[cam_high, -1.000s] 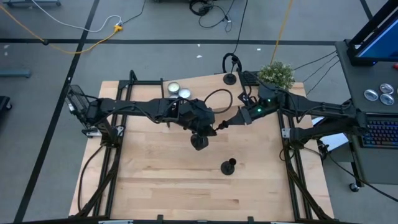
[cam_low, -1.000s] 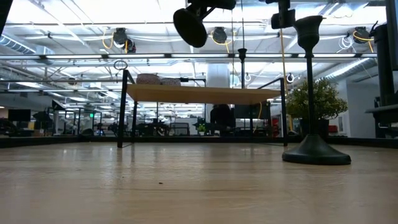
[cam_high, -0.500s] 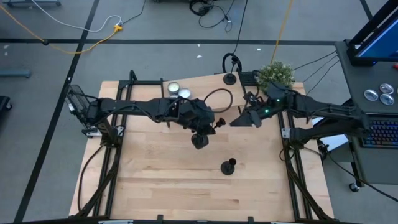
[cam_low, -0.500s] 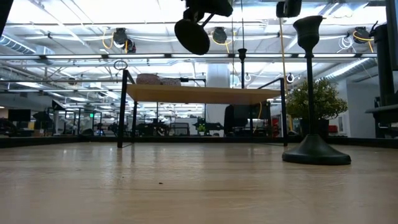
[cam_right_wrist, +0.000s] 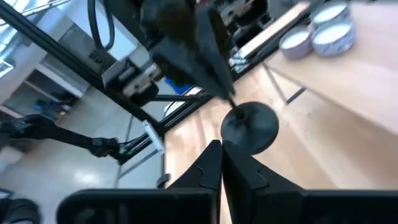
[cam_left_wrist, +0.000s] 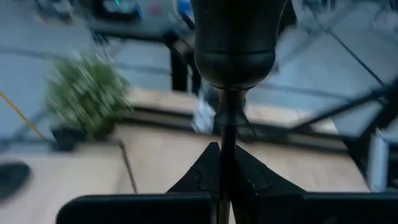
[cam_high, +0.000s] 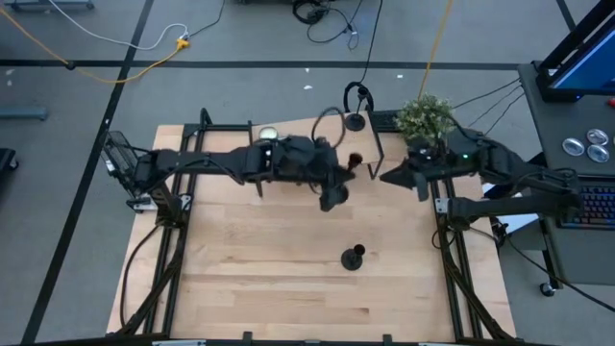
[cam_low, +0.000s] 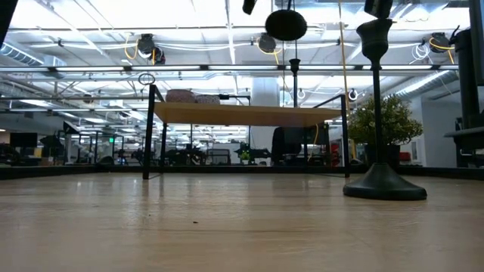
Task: Pick & Place candle stick holders
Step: Put the top black candle holder on the shelf aligned with the other black candle holder
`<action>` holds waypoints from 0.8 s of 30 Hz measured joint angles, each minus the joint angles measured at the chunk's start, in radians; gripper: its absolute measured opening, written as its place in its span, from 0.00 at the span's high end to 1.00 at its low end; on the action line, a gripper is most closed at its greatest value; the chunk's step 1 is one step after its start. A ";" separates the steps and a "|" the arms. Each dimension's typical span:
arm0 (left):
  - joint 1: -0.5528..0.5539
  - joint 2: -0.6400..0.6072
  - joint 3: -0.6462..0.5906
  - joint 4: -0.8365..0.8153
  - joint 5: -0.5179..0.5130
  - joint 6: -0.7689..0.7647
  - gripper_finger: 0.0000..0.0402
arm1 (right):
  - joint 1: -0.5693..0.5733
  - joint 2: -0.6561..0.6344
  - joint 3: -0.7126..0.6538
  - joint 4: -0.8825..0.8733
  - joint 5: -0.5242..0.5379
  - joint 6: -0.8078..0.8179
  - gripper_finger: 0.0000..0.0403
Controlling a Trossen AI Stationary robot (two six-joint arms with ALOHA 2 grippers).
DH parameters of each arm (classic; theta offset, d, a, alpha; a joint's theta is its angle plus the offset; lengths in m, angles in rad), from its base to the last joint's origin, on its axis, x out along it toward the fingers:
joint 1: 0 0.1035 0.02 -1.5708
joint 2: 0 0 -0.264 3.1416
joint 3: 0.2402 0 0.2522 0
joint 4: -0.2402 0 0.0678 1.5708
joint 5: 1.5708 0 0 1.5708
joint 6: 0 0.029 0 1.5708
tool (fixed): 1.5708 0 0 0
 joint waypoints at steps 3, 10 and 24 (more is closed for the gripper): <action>0.028 0.001 0.000 0.092 -0.013 0.028 0.97 | 0.000 -0.038 0.000 -0.027 0.040 -0.054 0.99; 0.097 0.074 0.000 0.297 0.009 0.049 0.97 | 0.000 -0.123 -0.066 -0.046 0.112 -0.163 1.00; 0.248 0.256 0.000 0.556 0.040 0.033 0.97 | 0.000 -0.212 -0.200 -0.044 0.111 -0.130 1.00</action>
